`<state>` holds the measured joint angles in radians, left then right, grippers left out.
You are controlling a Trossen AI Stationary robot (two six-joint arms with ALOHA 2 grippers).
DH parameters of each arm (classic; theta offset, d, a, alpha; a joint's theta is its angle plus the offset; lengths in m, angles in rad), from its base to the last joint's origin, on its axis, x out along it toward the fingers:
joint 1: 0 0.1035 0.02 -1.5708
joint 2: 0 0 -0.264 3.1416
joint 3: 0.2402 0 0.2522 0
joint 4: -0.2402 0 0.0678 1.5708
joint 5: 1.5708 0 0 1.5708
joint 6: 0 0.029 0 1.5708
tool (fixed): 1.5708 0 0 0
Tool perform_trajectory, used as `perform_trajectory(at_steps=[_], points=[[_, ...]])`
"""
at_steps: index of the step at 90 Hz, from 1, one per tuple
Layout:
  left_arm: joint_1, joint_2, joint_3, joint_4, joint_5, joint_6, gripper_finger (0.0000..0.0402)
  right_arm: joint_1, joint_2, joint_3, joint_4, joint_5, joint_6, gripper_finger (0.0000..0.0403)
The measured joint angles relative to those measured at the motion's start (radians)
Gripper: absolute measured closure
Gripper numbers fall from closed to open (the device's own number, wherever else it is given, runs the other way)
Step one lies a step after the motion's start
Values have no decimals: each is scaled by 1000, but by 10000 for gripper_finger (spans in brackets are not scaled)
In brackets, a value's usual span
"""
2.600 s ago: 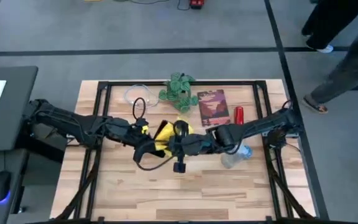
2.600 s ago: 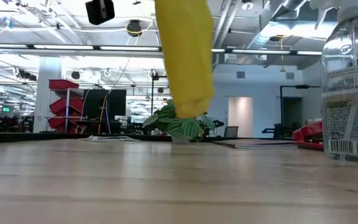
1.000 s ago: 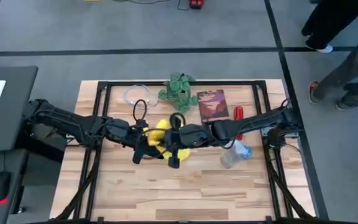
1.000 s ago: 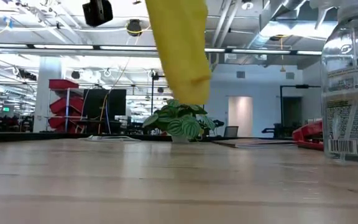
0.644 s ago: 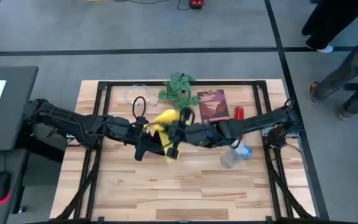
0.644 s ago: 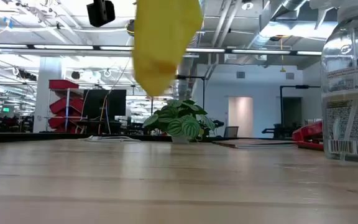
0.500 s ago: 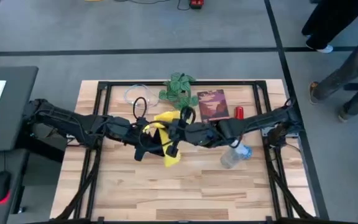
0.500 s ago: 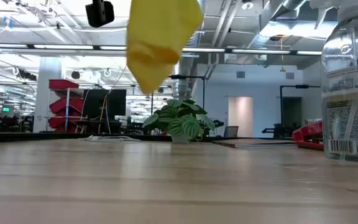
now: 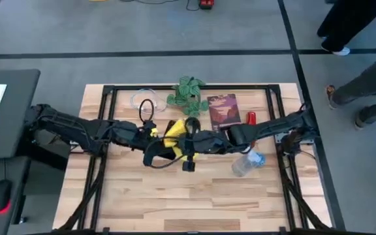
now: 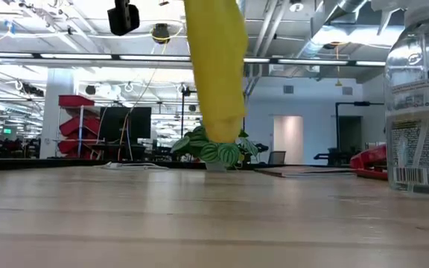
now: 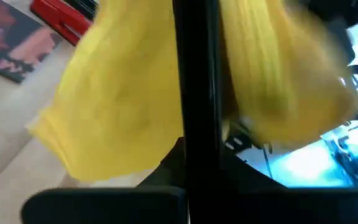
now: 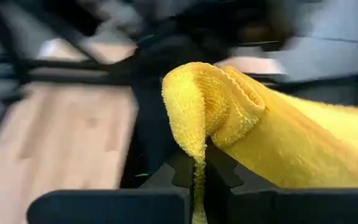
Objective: Apply microfiber cloth
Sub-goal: Wipe the back and front of the cellphone with the yellow microfiber cloth
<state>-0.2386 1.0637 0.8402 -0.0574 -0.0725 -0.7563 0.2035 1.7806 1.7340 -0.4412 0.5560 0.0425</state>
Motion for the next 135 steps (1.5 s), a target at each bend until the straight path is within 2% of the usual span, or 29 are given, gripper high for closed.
perform_trajectory(at_steps=[5,13,34,42,51,65,70,78,93,109,135], points=[[0,0,0,-1,1,-8,395,-2,-5,0,13,56,36,403],[0,0,0,-6,2,-14,395,-5,-3,0,27,54,69,403],[10,0,0,-12,34,18,395,19,57,0,60,-197,-47,403],[9,3,-1,-17,38,21,395,27,61,-1,56,-229,-74,403],[9,2,0,-9,29,15,395,30,46,0,45,-161,-77,403],[9,-1,1,-7,19,2,395,33,8,-2,29,15,-77,403],[9,-1,1,-7,20,-2,395,29,3,0,34,42,-77,403],[9,-1,1,-11,26,-5,395,31,5,0,32,41,-63,403],[12,-1,0,-8,49,0,395,47,27,3,2,-52,-16,403],[14,0,0,-50,31,-7,395,76,35,-2,-153,-118,111,403],[12,-1,-8,-192,52,-103,395,95,19,-4,-304,-106,201,403]])
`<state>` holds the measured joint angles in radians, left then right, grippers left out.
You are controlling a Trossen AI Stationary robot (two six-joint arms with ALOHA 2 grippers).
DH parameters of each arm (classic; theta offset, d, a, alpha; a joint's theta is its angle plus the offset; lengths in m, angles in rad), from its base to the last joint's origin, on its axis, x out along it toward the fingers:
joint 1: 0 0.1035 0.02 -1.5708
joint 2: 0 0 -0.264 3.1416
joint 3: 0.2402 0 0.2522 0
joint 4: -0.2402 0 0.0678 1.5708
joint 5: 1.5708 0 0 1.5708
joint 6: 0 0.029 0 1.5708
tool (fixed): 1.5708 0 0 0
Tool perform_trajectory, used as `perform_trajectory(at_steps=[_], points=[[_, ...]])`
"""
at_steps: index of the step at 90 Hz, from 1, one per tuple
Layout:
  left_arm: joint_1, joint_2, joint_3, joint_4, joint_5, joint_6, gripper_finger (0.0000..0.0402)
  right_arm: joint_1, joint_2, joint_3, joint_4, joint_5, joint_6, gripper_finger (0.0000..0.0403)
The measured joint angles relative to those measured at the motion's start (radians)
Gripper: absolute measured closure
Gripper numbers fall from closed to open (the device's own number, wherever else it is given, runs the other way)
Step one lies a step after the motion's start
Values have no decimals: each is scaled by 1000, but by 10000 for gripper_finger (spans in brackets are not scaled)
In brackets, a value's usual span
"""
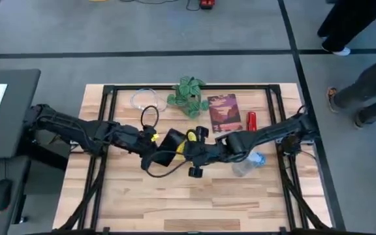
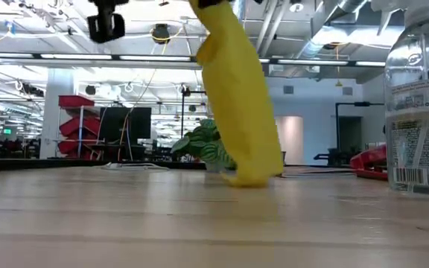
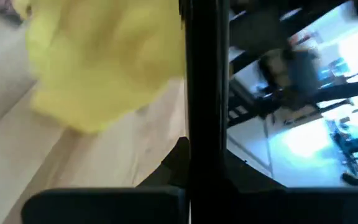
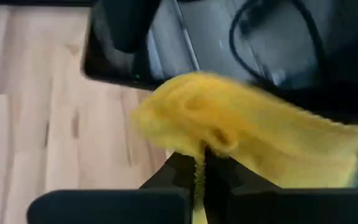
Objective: Apply microfiber cloth
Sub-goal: Wipe the back and front of the cellphone with the yellow microfiber cloth
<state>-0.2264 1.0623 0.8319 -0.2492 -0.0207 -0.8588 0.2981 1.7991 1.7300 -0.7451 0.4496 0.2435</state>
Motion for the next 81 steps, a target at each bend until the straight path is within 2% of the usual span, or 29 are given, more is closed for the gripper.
perform_trajectory(at_steps=[14,25,32,43,59,71,81], points=[[-1,0,-101,9,33,-144,395,2,-26,1,-25,0,3,403],[-2,0,-239,125,73,-312,395,-2,-66,1,-53,0,17,403],[-18,1,-321,193,70,-427,395,-7,-95,4,-83,-2,46,403],[-43,1,-385,170,16,-531,395,-5,-125,3,-170,-3,89,403],[15,1,-386,167,-118,-505,395,-20,-149,4,-245,27,97,403],[76,1,-386,216,-137,-377,395,-34,-141,3,-240,27,90,403],[104,2,-432,230,-137,-388,395,-40,-143,3,-238,26,90,403]])
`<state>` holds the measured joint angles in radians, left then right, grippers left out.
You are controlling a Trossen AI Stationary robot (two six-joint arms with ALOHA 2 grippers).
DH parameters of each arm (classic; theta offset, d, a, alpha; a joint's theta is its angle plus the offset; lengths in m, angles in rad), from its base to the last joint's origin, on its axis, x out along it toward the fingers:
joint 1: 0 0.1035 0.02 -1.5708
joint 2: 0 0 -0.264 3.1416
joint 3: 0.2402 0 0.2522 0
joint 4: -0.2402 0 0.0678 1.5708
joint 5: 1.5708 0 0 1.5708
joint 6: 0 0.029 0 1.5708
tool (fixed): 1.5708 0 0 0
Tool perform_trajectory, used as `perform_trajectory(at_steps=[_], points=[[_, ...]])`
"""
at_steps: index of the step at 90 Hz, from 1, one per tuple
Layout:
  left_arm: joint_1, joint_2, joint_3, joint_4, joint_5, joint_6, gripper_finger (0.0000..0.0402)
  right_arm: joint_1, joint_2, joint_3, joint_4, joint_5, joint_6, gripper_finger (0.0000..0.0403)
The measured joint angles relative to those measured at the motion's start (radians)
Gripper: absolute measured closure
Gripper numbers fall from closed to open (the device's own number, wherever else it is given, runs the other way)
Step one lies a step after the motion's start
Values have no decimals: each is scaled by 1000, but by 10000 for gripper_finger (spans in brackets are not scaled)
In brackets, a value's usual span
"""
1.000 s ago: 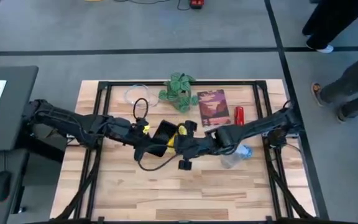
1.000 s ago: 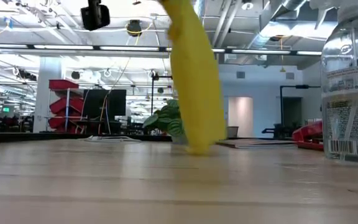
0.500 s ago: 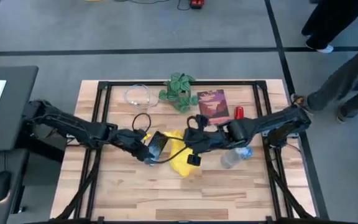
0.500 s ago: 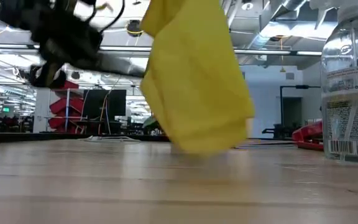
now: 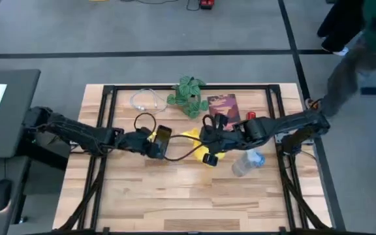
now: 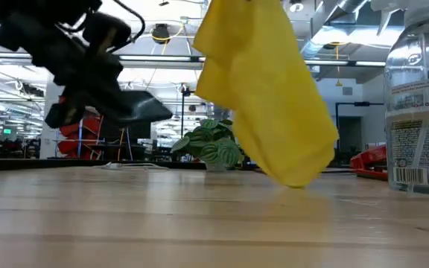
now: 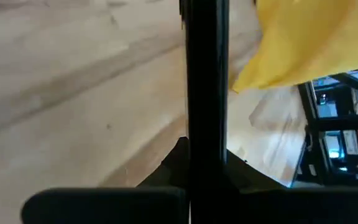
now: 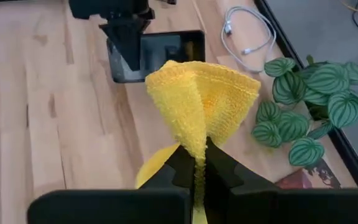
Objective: Apply microfiber cloth
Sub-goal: Wipe the back and front of the cellphone with the yellow microfiber cloth
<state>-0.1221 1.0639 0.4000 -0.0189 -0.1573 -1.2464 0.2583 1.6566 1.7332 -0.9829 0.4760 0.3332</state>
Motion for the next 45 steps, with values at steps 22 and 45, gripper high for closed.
perform_trajectory(at_steps=[22,45], points=[[-18,1,-207,290,49,-199,387,7,0,0,0,0,1,403],[-74,1,-242,296,65,-250,334,2,0,0,0,-2,-2,403]])
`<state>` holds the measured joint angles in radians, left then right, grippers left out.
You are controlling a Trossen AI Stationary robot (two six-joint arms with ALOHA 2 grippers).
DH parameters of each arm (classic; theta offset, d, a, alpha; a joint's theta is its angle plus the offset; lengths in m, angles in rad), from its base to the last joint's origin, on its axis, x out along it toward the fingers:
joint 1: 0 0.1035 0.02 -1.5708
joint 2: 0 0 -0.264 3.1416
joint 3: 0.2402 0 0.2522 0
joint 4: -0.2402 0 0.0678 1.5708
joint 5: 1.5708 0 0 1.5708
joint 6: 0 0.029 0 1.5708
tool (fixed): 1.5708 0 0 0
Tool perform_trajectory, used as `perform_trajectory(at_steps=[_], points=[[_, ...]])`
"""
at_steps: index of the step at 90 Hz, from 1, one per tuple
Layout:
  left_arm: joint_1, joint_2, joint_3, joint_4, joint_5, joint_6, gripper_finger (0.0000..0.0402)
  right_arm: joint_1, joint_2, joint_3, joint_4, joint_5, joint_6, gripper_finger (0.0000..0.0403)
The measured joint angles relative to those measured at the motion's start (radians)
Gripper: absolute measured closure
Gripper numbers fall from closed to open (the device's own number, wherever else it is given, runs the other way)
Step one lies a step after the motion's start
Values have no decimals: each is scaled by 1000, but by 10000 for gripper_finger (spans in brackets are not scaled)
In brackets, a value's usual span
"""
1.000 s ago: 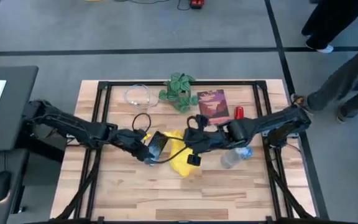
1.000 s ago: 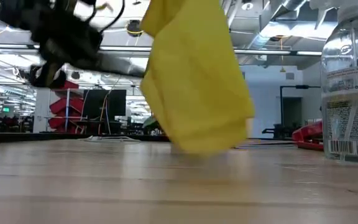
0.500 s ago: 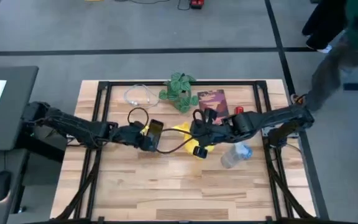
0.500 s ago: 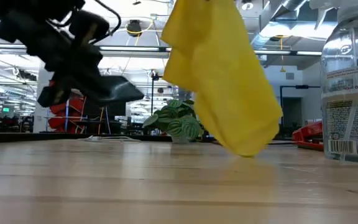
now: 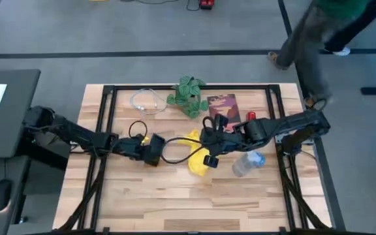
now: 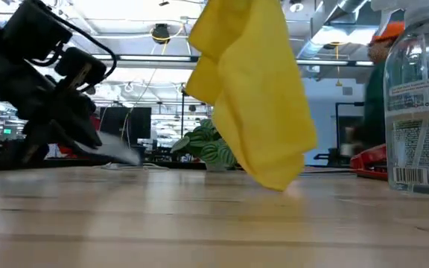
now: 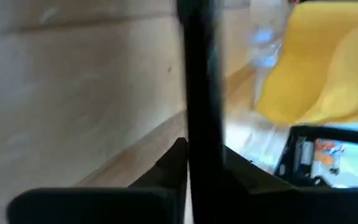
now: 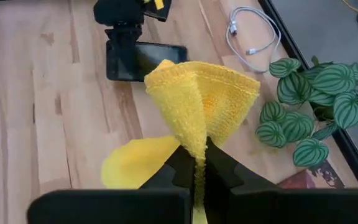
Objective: Apply microfiber cloth
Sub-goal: Wipe the back and front of the cellphone with the yellow microfiber cloth, then return to Home Position
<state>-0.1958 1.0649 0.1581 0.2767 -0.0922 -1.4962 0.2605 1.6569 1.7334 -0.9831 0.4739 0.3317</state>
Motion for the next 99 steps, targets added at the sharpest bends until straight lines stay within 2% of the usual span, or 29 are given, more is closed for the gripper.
perform_trajectory(at_steps=[10,25,37,50,60,76,89,99], points=[[-19,0,0,-22,6,2,282,-8,0,0,0,-17,0,403],[-28,-10,0,-62,90,39,220,-17,-2,-87,89,-130,1,403],[-28,-55,9,-83,138,22,209,-5,1,-217,235,-209,2,403],[-28,-130,33,-109,141,23,209,5,0,-333,389,-253,16,388],[-28,-180,40,-137,140,25,208,8,1,-387,445,-306,27,342],[-28,-272,40,-189,137,26,209,4,-5,-401,513,-328,32,232],[-28,-358,39,-219,121,45,212,-30,-51,-333,556,-387,25,152],[-28,-422,39,-219,89,71,212,-74,-107,-266,547,-424,-18,118]])
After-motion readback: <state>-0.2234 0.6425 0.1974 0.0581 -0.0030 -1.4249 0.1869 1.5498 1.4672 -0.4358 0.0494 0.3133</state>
